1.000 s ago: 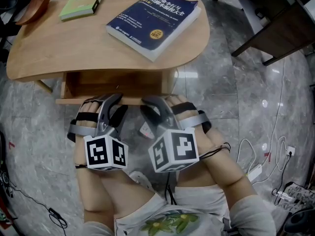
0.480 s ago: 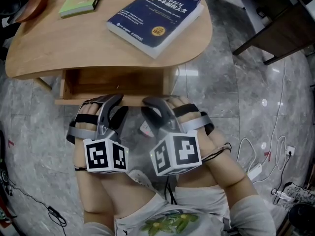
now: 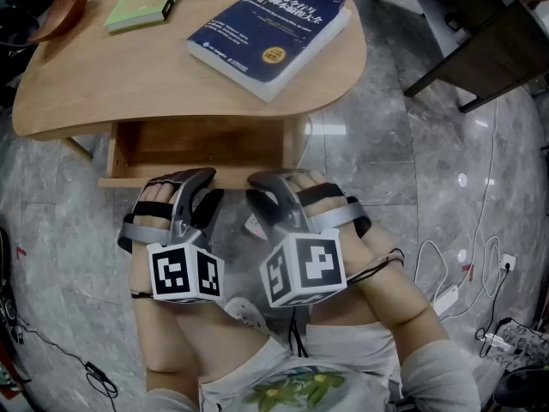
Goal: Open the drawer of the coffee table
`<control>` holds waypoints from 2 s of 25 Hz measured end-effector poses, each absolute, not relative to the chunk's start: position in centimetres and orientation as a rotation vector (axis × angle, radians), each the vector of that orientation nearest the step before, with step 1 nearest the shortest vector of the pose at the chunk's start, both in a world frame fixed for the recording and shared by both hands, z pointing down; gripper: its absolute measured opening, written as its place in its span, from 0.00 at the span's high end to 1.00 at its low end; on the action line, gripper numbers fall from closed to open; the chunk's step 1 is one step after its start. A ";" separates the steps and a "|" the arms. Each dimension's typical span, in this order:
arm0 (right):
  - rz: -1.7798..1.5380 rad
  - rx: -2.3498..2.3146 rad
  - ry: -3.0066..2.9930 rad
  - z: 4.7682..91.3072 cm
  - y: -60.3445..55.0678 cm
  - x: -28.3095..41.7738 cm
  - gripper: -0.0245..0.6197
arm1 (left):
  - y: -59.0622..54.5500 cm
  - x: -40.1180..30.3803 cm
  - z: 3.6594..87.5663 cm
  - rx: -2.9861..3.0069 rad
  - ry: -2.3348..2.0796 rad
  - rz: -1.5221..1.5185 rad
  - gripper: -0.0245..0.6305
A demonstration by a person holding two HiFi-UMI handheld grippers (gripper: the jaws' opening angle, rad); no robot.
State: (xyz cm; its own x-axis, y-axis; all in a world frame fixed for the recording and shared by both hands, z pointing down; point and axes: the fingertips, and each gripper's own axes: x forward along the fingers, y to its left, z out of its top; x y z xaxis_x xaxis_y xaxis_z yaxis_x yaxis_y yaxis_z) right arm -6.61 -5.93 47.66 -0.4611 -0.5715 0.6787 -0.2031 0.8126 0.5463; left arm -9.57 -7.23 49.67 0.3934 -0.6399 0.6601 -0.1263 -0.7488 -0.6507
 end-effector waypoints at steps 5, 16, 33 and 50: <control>-0.488 0.571 -2.035 47.6 -5.8 -6.7 0.83 | -7.1 -9.6 49.6 -2.161 0.648 -1.327 0.72; -0.488 0.559 -2.037 47.7 -5.2 -6.7 0.83 | -6.5 -9.6 49.6 -2.166 0.633 -1.327 0.72; -0.474 0.545 -2.037 47.9 -4.4 -6.7 0.83 | -5.7 -9.7 49.8 -2.163 0.635 -1.335 0.72; -0.453 0.520 -2.049 48.0 -3.5 -6.9 0.83 | -4.8 -9.9 49.8 -2.179 0.622 -1.331 0.72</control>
